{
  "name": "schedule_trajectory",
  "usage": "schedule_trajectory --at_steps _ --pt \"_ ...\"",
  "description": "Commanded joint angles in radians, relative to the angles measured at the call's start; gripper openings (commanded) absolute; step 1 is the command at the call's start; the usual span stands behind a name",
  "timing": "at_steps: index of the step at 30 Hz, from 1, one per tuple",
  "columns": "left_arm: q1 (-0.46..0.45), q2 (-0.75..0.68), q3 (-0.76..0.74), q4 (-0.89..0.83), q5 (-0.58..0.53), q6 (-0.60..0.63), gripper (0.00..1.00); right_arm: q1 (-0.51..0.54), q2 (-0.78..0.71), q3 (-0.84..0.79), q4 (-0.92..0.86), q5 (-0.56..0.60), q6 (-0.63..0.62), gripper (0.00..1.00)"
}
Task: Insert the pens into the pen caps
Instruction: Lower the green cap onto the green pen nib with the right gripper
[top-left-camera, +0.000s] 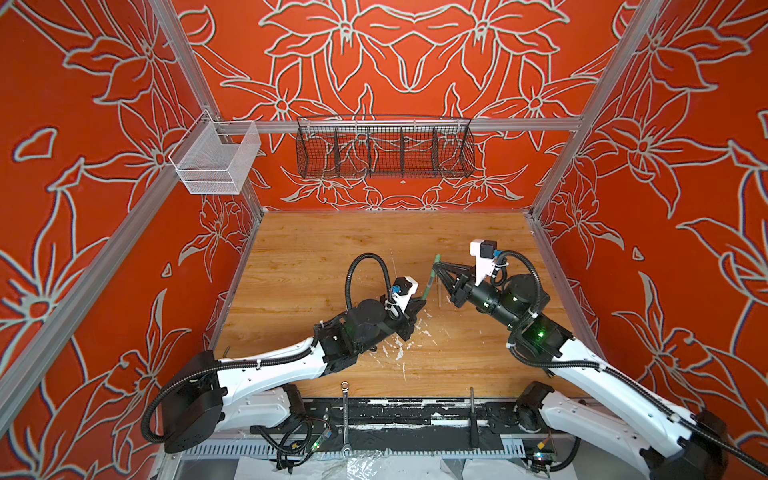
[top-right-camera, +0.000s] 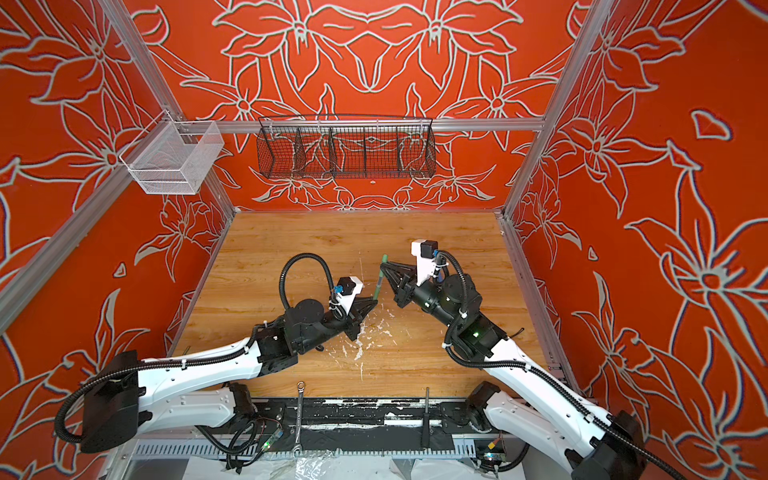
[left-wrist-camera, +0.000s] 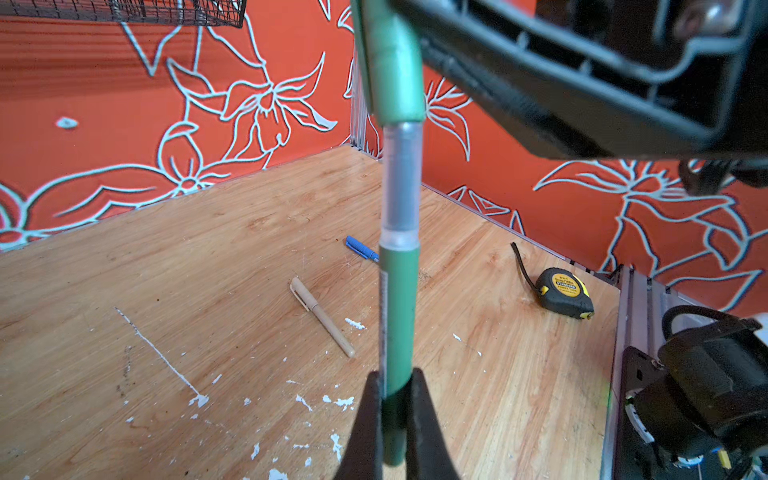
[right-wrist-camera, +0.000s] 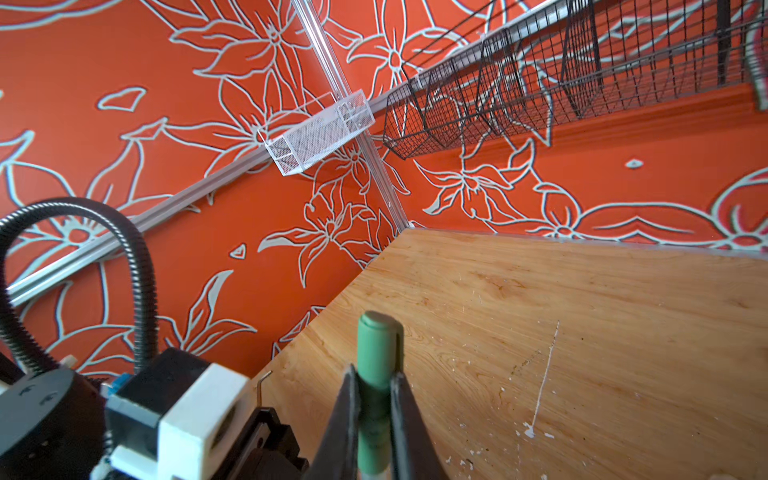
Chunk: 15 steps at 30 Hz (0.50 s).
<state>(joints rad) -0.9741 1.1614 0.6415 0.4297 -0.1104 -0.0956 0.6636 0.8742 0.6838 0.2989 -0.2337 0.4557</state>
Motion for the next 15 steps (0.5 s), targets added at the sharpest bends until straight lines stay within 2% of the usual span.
schedule_trajectory --at_steps 1,4,7,12,15 --pt "0.006 -0.032 0.034 0.042 0.011 0.022 0.00 0.010 -0.010 0.025 -0.115 0.048 -0.083 0.00" --pt "0.006 -0.032 0.032 0.039 0.012 0.022 0.00 0.010 -0.015 0.047 -0.154 0.063 -0.128 0.00" --pt "0.006 -0.031 0.035 0.039 0.010 0.022 0.00 0.010 -0.014 0.051 -0.140 0.037 -0.124 0.00" --pt "0.008 -0.027 0.051 0.043 0.002 0.035 0.00 0.010 -0.005 -0.018 0.000 -0.039 -0.004 0.00" --pt "0.015 -0.023 0.074 0.037 0.003 0.040 0.00 0.011 -0.002 -0.041 0.009 -0.049 0.027 0.00"
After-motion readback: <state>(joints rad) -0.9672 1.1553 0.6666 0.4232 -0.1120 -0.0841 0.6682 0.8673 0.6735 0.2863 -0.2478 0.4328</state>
